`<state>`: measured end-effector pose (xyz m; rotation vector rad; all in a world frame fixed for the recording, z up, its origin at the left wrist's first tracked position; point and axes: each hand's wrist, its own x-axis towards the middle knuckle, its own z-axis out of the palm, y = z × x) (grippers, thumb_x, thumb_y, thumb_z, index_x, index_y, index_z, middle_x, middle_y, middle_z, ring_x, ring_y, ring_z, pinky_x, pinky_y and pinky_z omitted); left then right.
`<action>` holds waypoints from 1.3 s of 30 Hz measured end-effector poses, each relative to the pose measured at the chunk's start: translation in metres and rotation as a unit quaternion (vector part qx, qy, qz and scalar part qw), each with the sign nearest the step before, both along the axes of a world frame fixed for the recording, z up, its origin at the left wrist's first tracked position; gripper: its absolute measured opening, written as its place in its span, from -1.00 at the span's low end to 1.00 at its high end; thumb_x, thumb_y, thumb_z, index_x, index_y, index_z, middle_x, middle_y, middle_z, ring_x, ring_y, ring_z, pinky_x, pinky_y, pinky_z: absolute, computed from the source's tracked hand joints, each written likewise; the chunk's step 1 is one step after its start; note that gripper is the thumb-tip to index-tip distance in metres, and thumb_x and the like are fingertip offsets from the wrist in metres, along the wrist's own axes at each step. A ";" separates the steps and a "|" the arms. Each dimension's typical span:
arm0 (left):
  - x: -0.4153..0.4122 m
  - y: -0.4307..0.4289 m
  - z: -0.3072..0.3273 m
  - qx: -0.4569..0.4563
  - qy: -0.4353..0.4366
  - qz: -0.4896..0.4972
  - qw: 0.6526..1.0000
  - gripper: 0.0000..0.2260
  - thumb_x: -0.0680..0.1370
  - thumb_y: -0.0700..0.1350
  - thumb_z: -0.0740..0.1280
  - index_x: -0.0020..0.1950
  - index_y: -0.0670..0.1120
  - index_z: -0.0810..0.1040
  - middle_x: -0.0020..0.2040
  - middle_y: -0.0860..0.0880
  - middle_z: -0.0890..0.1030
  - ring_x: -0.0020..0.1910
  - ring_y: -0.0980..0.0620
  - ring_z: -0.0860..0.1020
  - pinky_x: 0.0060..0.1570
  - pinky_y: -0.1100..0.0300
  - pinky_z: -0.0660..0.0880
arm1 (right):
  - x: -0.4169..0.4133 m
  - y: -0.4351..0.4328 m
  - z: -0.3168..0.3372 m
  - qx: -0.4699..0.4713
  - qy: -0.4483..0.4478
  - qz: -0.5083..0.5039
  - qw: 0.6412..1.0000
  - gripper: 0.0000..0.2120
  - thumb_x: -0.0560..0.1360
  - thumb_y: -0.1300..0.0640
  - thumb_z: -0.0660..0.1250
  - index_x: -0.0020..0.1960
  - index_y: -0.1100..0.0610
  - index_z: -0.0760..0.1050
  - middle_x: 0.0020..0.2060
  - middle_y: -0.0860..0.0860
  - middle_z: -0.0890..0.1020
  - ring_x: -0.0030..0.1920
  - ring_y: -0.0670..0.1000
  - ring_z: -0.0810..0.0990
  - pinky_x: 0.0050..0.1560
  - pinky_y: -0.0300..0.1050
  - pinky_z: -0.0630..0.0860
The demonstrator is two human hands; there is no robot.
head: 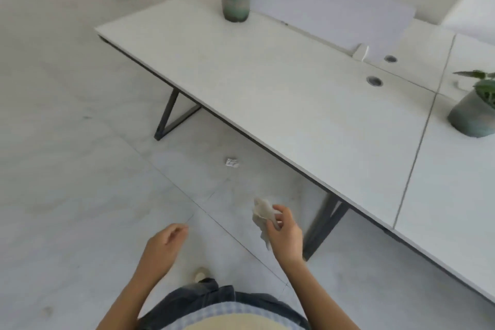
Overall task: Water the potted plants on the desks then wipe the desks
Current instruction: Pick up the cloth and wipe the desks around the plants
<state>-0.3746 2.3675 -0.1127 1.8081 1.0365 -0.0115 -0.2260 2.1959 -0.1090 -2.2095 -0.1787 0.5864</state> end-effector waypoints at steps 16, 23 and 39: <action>0.065 0.182 -0.014 -0.006 0.062 0.017 0.998 -0.83 0.56 -0.12 0.21 -0.22 0.03 0.49 -0.16 0.02 0.61 -0.16 0.09 0.55 -0.22 0.37 0.38 | 0.078 0.215 -0.004 -0.002 0.006 0.103 0.995 -0.72 0.51 0.20 0.23 0.22 0.09 0.41 -0.04 -0.01 0.63 -0.19 0.02 0.59 -0.14 -0.05 0.54; 0.151 0.280 0.009 0.047 -0.001 0.063 0.997 -0.83 0.56 -0.15 0.22 -0.19 0.03 0.49 -0.19 0.03 0.59 -0.16 0.06 0.54 -0.22 0.36 0.38 | 0.168 0.324 0.015 0.058 -0.009 0.138 0.989 -0.69 0.52 0.16 0.26 0.25 0.10 0.38 0.11 0.04 0.62 -0.08 0.01 0.59 -0.08 -0.10 0.58; 0.297 0.495 -0.020 -0.026 -0.031 -0.011 0.999 -0.79 0.54 -0.14 0.23 -0.26 -0.15 0.55 -0.21 -0.16 0.63 -0.12 -0.13 0.58 -0.19 0.23 0.40 | 0.301 0.448 0.019 0.076 -0.080 -0.288 0.951 -0.68 0.55 0.21 0.18 0.30 0.09 0.43 -0.12 0.25 0.60 -0.07 0.24 0.55 -0.23 -0.21 0.40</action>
